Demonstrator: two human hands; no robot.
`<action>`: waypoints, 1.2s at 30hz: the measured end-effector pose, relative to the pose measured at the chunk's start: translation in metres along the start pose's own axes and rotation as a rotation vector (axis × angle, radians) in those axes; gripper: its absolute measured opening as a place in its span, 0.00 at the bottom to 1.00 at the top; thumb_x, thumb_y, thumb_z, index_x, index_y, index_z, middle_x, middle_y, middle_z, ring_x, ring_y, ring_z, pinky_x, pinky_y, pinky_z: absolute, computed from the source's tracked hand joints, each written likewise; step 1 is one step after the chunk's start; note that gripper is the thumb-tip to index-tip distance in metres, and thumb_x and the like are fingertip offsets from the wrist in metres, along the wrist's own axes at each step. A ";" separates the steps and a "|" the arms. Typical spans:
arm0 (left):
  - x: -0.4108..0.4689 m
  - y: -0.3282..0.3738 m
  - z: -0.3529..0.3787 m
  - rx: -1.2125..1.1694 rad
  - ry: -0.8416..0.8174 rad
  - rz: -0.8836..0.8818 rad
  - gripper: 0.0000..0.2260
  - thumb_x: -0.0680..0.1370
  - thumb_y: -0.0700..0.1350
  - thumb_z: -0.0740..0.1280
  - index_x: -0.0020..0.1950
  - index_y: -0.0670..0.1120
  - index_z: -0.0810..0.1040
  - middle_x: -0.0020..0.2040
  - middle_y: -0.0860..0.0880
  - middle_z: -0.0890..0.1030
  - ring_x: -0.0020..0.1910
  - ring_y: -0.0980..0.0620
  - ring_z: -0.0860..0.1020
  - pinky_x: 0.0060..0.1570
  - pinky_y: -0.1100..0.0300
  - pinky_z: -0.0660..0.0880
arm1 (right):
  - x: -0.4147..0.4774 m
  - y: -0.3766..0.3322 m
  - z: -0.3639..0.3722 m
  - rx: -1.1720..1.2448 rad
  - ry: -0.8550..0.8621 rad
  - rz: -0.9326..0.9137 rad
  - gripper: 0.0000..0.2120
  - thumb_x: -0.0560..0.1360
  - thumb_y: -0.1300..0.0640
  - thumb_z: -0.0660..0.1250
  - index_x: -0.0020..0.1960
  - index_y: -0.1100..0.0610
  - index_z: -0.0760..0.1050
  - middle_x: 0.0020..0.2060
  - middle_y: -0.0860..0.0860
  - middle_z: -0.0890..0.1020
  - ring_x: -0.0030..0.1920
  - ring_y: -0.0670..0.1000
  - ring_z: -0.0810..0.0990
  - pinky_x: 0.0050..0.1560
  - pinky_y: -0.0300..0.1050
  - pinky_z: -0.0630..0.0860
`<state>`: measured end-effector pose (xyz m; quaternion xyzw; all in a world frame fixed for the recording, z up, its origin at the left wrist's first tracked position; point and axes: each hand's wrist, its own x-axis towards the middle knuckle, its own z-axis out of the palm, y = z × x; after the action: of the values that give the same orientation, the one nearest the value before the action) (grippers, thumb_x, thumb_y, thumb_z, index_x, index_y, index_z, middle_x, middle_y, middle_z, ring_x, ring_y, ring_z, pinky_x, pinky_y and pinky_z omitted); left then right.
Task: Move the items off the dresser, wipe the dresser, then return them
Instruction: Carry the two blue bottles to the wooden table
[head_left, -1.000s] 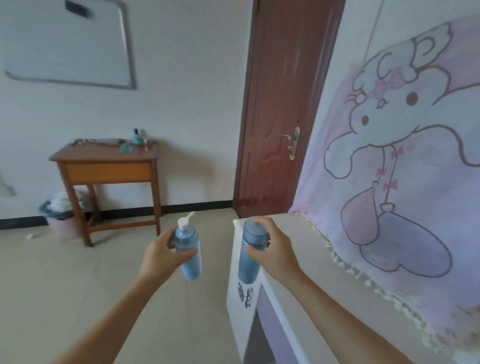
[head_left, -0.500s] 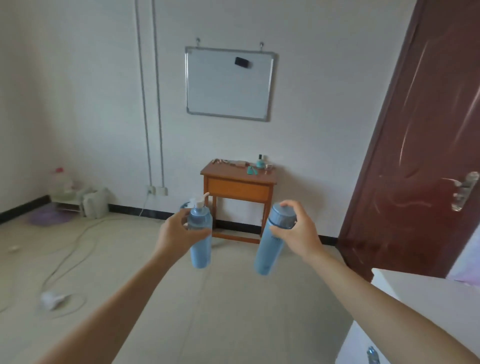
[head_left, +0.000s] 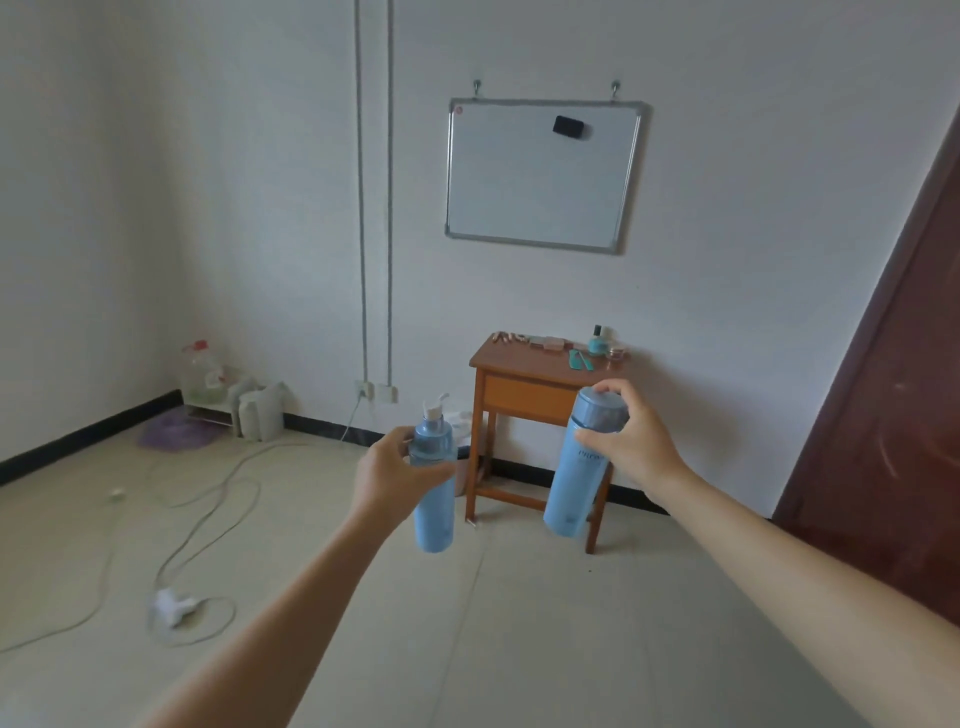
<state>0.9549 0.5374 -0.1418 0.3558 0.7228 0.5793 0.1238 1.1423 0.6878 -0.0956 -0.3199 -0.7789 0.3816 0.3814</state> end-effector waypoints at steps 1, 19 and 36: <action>0.014 0.000 0.008 0.005 -0.007 0.008 0.18 0.68 0.41 0.74 0.56 0.43 0.76 0.48 0.49 0.79 0.46 0.51 0.77 0.37 0.65 0.72 | 0.013 0.005 0.000 0.001 0.007 -0.001 0.19 0.69 0.65 0.71 0.54 0.51 0.67 0.50 0.51 0.73 0.45 0.48 0.72 0.34 0.35 0.69; 0.339 -0.018 0.243 -0.115 -0.089 -0.055 0.23 0.68 0.42 0.75 0.60 0.42 0.73 0.51 0.45 0.77 0.53 0.45 0.76 0.53 0.46 0.77 | 0.319 0.171 -0.045 -0.154 0.101 0.102 0.20 0.69 0.64 0.70 0.53 0.48 0.67 0.53 0.51 0.74 0.46 0.50 0.73 0.34 0.37 0.71; 0.645 -0.061 0.429 -0.146 -0.423 -0.003 0.20 0.68 0.41 0.75 0.57 0.43 0.73 0.48 0.48 0.76 0.49 0.48 0.75 0.47 0.55 0.74 | 0.564 0.291 -0.030 -0.212 0.351 0.300 0.20 0.69 0.67 0.69 0.53 0.49 0.66 0.44 0.43 0.73 0.38 0.44 0.72 0.35 0.36 0.70</action>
<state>0.7241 1.2781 -0.1753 0.4585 0.6375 0.5423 0.2988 0.9436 1.2906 -0.1295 -0.5314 -0.6803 0.2888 0.4140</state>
